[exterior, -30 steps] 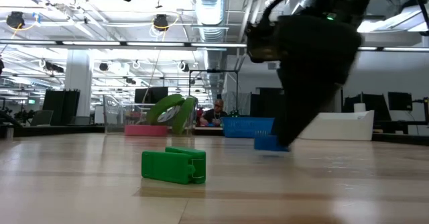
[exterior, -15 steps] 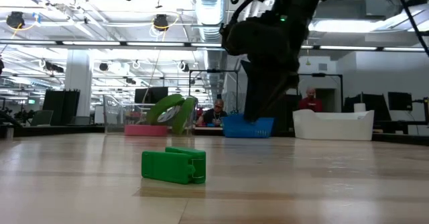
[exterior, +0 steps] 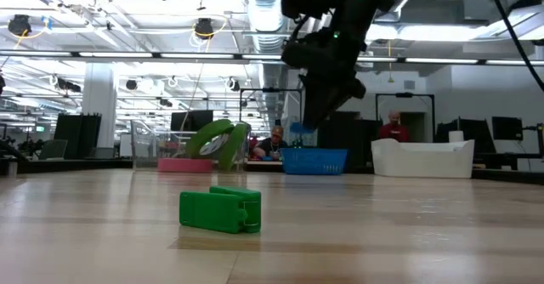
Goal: Pick and place Stapler, Stapler remover, tape
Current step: Put the blue stapler into the blue bin
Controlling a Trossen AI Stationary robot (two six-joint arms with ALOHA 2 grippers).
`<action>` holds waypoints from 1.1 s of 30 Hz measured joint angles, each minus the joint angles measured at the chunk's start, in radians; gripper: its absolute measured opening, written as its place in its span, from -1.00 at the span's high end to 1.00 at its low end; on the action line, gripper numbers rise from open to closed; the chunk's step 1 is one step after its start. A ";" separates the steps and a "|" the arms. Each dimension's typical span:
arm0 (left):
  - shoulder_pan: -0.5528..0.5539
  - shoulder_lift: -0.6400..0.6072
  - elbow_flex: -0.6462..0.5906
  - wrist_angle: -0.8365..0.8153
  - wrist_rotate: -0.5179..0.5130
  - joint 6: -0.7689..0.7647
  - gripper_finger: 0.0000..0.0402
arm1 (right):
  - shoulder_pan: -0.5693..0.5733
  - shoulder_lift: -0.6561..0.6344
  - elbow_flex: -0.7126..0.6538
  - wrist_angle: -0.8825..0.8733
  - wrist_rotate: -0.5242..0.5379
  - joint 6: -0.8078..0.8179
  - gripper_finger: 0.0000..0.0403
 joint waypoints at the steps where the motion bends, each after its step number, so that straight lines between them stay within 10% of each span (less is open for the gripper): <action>1: 0.000 0.000 0.000 0.002 0.000 0.000 -0.38 | -0.023 -0.011 0.000 -0.001 0.000 -0.012 0.68; 33: 0.000 0.000 0.000 0.031 0.000 0.000 -0.38 | -0.591 -0.084 -0.001 0.278 -0.092 -0.363 0.71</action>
